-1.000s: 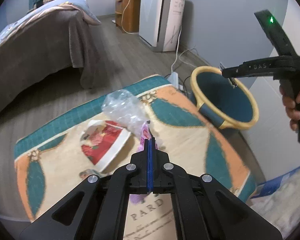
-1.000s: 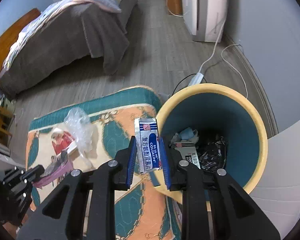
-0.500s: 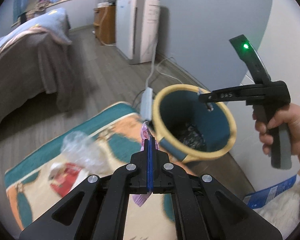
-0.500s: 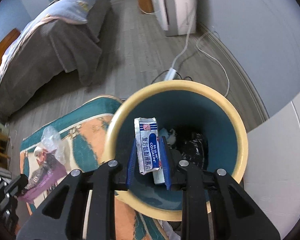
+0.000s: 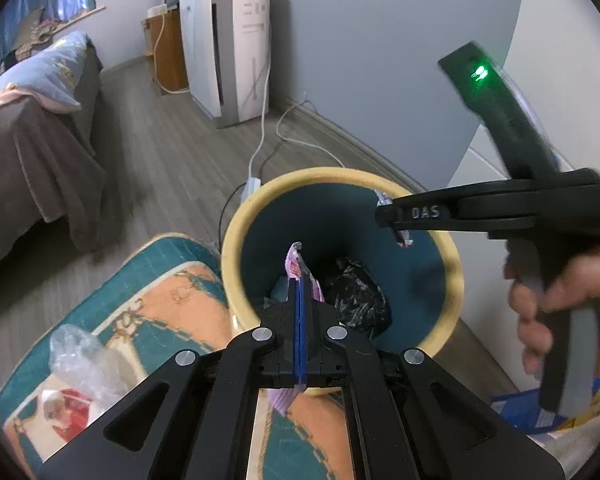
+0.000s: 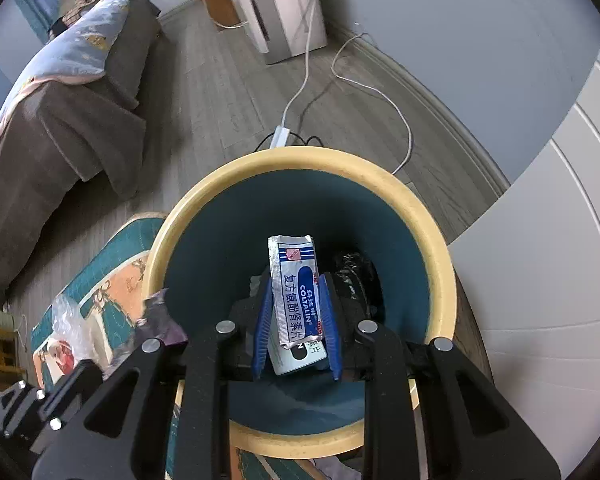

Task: Collect trash
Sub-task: 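Carry the tube and pink wrapper over the bin with both tools, then open both tools to drop the tube and wrapper into the bin, then move both open tools back over the cushion toward the cup and plastic bag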

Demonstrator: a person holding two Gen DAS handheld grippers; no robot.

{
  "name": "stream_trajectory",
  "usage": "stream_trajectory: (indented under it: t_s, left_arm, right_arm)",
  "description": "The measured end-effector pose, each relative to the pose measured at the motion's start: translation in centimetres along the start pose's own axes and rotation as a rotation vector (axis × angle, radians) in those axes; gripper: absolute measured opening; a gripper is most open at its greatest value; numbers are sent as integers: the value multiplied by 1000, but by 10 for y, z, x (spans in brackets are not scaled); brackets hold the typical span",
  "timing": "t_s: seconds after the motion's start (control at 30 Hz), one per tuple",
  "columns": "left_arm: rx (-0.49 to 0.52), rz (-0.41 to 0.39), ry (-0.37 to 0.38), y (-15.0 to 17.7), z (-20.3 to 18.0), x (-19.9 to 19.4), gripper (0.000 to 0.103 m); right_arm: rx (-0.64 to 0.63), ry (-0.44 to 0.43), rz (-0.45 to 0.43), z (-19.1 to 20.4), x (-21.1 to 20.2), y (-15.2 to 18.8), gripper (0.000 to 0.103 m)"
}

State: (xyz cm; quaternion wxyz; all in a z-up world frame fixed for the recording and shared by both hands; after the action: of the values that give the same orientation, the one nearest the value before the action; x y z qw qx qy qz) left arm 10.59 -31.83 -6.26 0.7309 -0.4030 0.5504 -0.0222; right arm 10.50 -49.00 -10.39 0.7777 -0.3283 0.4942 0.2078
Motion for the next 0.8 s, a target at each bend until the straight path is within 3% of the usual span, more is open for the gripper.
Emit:
stream_trajectory:
  t_s: [0.27, 0.43, 0.57, 0.7, 0.77, 0.8]
  left_arm:
    - [19, 50, -11, 4, -6, 21, 1]
    - [17, 47, -30, 8, -2, 17, 14]
    - [3, 32, -47, 11, 3, 10, 36]
    - [7, 16, -79, 18, 7, -2, 58]
    - [5, 7, -98, 24, 11, -9, 68]
    - [1, 3, -104, 26, 13, -12, 73]
  right_arm:
    - [-12, 21, 18, 3, 8, 1, 23]
    - [-6, 31, 24, 3, 11, 2, 25]
    - [-15, 44, 9, 6, 8, 1, 46]
    - [-25, 62, -13, 6, 4, 1, 61]
    - [-31, 67, -23, 6, 3, 1, 79]
    - [-35, 69, -32, 7, 1, 1, 82]
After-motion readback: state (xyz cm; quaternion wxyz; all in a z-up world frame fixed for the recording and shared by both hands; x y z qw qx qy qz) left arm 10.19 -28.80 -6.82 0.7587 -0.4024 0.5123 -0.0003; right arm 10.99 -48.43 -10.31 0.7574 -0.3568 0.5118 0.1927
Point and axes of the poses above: each gripper's, at about its wrist camera, not at the fingertips, and x roughly the way its jaws point, z to its left, y to its underside, the point moved 2 cm from there along x, roughly the way its jaws point, and after that the axes turned 12 degrees about x, right-handed, at the moved point
